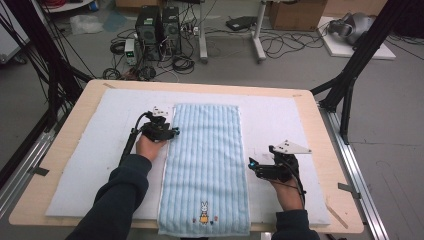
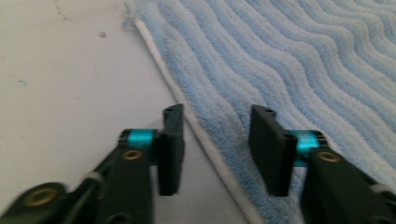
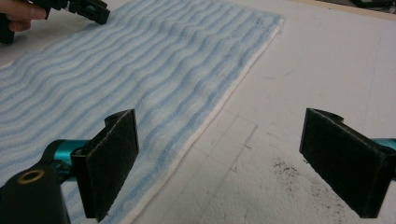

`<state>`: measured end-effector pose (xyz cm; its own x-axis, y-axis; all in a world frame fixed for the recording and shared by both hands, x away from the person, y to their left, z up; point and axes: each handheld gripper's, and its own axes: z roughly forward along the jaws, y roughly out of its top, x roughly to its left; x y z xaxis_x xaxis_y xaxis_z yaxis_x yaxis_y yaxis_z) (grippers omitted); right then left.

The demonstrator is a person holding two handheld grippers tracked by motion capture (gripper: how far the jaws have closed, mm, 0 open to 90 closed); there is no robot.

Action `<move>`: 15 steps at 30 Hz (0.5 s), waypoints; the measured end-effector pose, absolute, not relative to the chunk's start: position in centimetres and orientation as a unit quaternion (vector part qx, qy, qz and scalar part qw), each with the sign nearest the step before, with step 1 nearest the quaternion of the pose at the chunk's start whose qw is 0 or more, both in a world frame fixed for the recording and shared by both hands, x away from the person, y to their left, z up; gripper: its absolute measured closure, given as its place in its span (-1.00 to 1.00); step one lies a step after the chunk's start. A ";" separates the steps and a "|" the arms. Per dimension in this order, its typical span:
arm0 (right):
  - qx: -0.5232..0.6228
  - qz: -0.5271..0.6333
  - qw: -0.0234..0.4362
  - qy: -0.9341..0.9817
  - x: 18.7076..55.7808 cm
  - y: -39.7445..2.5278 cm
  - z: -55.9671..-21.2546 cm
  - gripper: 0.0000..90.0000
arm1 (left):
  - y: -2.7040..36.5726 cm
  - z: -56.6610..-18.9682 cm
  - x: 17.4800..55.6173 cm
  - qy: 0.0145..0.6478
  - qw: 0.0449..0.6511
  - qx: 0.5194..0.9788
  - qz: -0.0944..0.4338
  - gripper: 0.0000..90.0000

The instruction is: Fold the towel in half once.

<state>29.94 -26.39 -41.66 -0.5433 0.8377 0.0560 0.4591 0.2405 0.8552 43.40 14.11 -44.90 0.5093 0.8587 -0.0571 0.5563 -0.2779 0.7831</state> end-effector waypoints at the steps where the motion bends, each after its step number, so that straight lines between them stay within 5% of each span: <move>1: 0.429 0.442 0.212 0.758 29.9 -26.4 -41.7 -0.76 | 14.1 -44.9 43.4 0.455 0.392 0.776 0.193 0.33; 7: 0.431 0.434 0.213 0.762 30.4 -26.2 -41.8 -0.76 | 13.6 -45.0 43.2 0.432 0.402 0.785 0.191 0.88; 15: 0.451 0.400 0.203 0.771 33.8 -24.8 -42.2 -0.75 | 14.3 -45.0 43.5 0.449 0.425 0.769 0.160 0.93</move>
